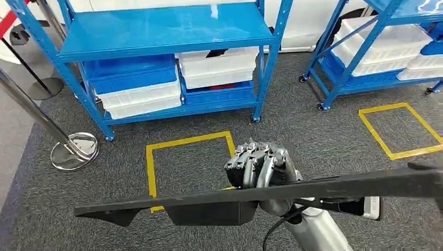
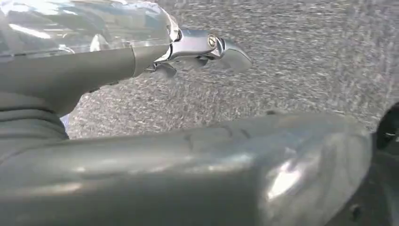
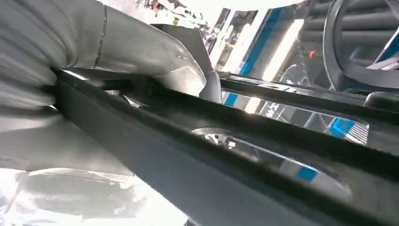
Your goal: Take the parts from the cabinet and place them on the table.
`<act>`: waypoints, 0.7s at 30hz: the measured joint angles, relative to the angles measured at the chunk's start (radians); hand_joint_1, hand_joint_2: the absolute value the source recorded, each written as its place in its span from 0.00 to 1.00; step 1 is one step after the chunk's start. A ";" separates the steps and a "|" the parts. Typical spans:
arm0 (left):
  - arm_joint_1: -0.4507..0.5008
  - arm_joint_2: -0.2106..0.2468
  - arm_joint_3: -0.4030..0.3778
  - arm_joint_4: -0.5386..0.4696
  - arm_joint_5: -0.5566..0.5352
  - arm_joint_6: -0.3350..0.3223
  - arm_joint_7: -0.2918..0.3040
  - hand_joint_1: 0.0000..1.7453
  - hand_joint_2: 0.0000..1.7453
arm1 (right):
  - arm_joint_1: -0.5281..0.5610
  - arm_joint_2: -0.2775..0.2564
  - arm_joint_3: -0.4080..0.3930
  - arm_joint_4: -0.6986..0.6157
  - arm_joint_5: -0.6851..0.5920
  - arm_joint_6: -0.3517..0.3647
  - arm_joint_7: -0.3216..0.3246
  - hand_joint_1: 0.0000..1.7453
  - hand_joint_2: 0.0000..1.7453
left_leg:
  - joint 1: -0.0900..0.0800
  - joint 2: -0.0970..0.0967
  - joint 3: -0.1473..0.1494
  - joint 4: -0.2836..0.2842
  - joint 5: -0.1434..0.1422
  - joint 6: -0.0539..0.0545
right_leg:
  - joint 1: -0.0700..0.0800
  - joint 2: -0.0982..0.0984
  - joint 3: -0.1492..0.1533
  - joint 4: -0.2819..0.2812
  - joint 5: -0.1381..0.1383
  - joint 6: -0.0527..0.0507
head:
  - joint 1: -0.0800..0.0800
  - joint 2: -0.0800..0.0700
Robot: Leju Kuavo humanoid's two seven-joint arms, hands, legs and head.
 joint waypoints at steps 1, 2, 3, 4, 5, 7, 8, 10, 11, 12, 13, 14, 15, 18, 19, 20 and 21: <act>0.000 -0.001 0.001 0.000 0.000 0.000 -0.004 0.00 0.00 | 0.001 0.006 0.000 -0.009 0.005 0.001 0.000 1.00 1.00 | -0.001 0.009 0.002 0.000 0.000 -0.002 | 0.004 -0.028 0.050 -0.085 0.029 -0.008 | 0.000 0.000; 0.000 -0.001 0.003 0.000 0.000 0.001 -0.012 0.00 0.00 | 0.004 0.011 -0.001 -0.020 0.012 0.001 0.000 1.00 1.00 | -0.006 0.015 0.003 0.001 0.000 -0.009 | 0.017 -0.072 0.069 -0.129 0.013 -0.016 | 0.000 0.000; 0.001 0.000 0.005 0.000 0.000 0.003 -0.017 0.00 0.00 | 0.008 0.016 -0.002 -0.028 0.018 0.002 0.000 1.00 1.00 | -0.008 0.021 0.001 0.001 0.000 -0.016 | 0.023 -0.064 0.066 -0.134 0.016 -0.024 | 0.000 0.000; 0.000 -0.001 0.006 0.000 0.000 0.005 -0.020 0.00 0.00 | 0.020 0.018 -0.005 -0.039 0.021 0.005 0.000 1.00 1.00 | -0.008 0.031 0.002 0.000 0.002 -0.022 | 0.024 -0.053 0.060 -0.133 0.018 -0.029 | 0.000 0.000; -0.001 -0.001 0.006 0.000 -0.001 0.010 -0.020 0.00 0.00 | 0.032 0.019 -0.008 -0.047 0.025 0.008 0.000 1.00 1.00 | -0.008 0.044 0.004 -0.005 0.004 -0.026 | 0.025 -0.042 0.056 -0.133 0.020 -0.034 | 0.000 0.000; -0.003 0.000 0.006 0.000 -0.001 0.019 -0.016 0.00 0.00 | 0.045 0.023 -0.015 -0.059 0.030 0.012 0.000 1.00 1.00 | -0.006 0.041 0.004 0.002 -0.008 -0.038 | 0.010 -0.025 0.064 -0.152 0.035 -0.050 | 0.000 0.000; -0.002 0.001 0.006 0.000 -0.001 0.020 -0.012 0.00 0.00 | 0.044 0.027 -0.018 -0.064 0.031 0.013 0.000 1.00 1.00 | -0.005 -0.005 -0.008 0.037 -0.039 -0.040 | 0.011 -0.013 0.062 -0.156 0.040 -0.059 | 0.000 0.000; 0.002 0.002 0.006 0.000 -0.001 0.018 -0.010 0.00 0.00 | 0.048 0.038 -0.022 -0.066 0.036 0.013 0.000 1.00 1.00 | -0.004 -0.039 -0.066 0.179 -0.120 -0.041 | 0.014 0.006 0.056 -0.156 0.044 -0.065 | 0.000 0.000; 0.006 0.002 0.006 0.000 -0.001 0.017 -0.009 0.00 0.00 | 0.052 0.039 -0.023 -0.066 0.037 0.013 0.000 1.00 1.00 | -0.004 -0.044 -0.098 0.255 -0.151 -0.042 | 0.016 0.019 0.054 -0.155 0.045 -0.067 | 0.000 0.000; 0.009 0.002 0.005 0.000 -0.001 0.015 -0.009 0.00 0.00 | 0.056 0.039 -0.024 -0.066 0.037 0.013 0.000 1.00 1.00 | -0.004 -0.045 -0.116 0.299 -0.160 -0.042 | 0.017 0.032 0.052 -0.153 0.046 -0.067 | 0.000 0.000; 0.010 0.002 0.005 0.000 -0.001 0.013 -0.009 0.00 0.00 | 0.059 0.039 -0.025 -0.065 0.038 0.013 0.000 1.00 1.00 | -0.004 -0.046 -0.112 0.296 -0.145 -0.041 | 0.018 0.044 0.050 -0.150 0.047 -0.066 | 0.000 0.000; 0.010 0.002 0.005 0.000 -0.001 0.012 -0.006 0.00 0.00 | 0.059 0.040 -0.026 -0.066 0.039 0.010 0.000 1.00 1.00 | -0.004 -0.047 -0.083 0.239 -0.104 -0.040 | 0.018 0.059 0.048 -0.145 0.047 -0.065 | 0.000 0.000; 0.009 0.002 0.005 0.000 -0.001 0.010 -0.002 0.00 0.00 | 0.058 0.040 -0.027 -0.066 0.043 0.006 0.000 1.00 1.00 | -0.004 -0.052 -0.041 0.152 -0.058 -0.037 | 0.017 0.071 0.047 -0.140 0.047 -0.064 | 0.000 0.000; 0.009 0.003 0.003 0.000 -0.001 0.007 0.007 0.00 0.00 | 0.055 0.041 -0.028 -0.066 0.053 -0.018 0.000 1.00 1.00 | 0.000 -0.117 0.028 -0.004 -0.030 -0.029 | 0.021 0.102 0.032 -0.120 0.044 -0.051 | 0.000 0.000; 0.009 0.003 0.001 0.000 -0.001 0.006 0.011 0.00 0.00 | 0.055 0.040 -0.029 -0.066 0.054 -0.034 0.000 1.00 1.00 | -0.004 -0.108 0.024 0.003 -0.028 -0.025 | 0.017 0.108 0.026 -0.124 0.050 -0.043 | 0.000 0.000; 0.009 0.003 -0.001 0.000 -0.001 0.006 0.012 0.00 0.00 | 0.055 0.040 -0.030 -0.066 0.054 -0.040 0.000 1.00 1.00 | -0.005 -0.103 0.022 0.005 -0.026 -0.021 | 0.016 0.117 0.023 -0.125 0.054 -0.037 | 0.000 0.000; 0.007 0.003 -0.003 0.000 -0.001 0.006 0.013 0.00 0.00 | 0.055 0.039 -0.031 -0.066 0.054 -0.045 0.000 1.00 1.00 | -0.008 -0.096 0.022 0.005 -0.024 -0.016 | 0.014 0.123 0.021 -0.128 0.058 -0.031 | 0.000 0.000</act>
